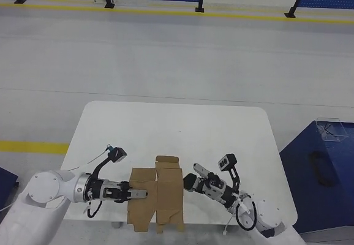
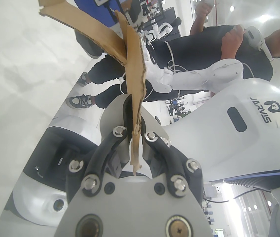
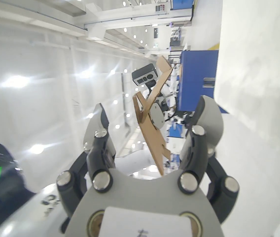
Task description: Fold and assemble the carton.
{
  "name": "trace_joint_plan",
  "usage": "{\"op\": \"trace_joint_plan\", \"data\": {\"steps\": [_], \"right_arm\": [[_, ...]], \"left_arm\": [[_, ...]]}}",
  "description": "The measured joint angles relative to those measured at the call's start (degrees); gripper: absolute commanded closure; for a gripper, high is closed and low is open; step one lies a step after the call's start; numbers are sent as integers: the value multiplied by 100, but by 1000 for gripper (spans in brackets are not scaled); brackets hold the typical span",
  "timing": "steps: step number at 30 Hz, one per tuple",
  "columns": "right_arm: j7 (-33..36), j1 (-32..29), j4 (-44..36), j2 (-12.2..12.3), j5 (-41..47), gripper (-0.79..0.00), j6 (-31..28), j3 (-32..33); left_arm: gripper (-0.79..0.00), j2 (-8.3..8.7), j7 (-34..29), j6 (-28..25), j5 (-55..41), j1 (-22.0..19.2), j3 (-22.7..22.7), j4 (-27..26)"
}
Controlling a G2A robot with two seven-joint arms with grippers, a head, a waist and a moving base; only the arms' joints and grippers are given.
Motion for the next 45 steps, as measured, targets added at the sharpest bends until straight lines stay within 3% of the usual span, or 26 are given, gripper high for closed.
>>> {"op": "trace_joint_plan", "data": {"steps": [1, 2, 4, 5, 6, 7, 17, 23, 24, 25, 30, 35, 39, 45], "right_arm": [[189, 40, 61, -5, 314, -628, 199, -5], [425, 101, 124, -12, 669, -434, 443, -21], [689, 191, 198, -21, 973, -237, 716, -72], [749, 244, 231, -28, 997, -95, 809, -112], [743, 276, 242, -35, 963, -22, 826, -143], [719, 301, 243, -43, 918, 0, 818, -176], [455, 443, 262, -110, 515, 0, 677, -421], [449, 515, 379, -145, 638, 0, 933, -532], [477, 524, 391, -147, 649, 0, 1053, -562], [489, 530, 397, -148, 653, 0, 1136, -575], [407, 533, 370, -142, 571, 0, 1048, -519], [-591, 248, -81, -67, -582, 0, -107, 77], [-1257, -122, -584, -11, -1572, 0, -645, 493], [-2064, -531, -1127, -13, -2713, 0, -1151, 649]], "left_arm": [[0, 19, 20, -20, 25, 19, 21, -93], [0, 48, 47, -48, 68, 47, 47, -222], [0, 99, 108, -109, 155, 97, 71, -371], [0, 133, 154, -156, 198, 133, 91, -444], [0, 158, 178, -179, 208, 157, 112, -487], [0, 183, 191, -191, 216, 174, 133, -519], [0, 441, 375, -375, 157, 183, 335, -539], [0, 563, 434, -434, 87, 110, 476, -516], [-637, 581, 439, -438, 94, 99, 499, -510], [-785, 600, 431, -430, 128, 86, 521, -496], [-785, 623, 395, -394, 233, 68, 546, -472], [-785, 623, 481, -372, 271, 66, 477, -413], [-785, 641, 1420, -463, 665, 111, 110, -282], [-785, 635, 2840, -1166, 2279, 366, -224, -916]]}}
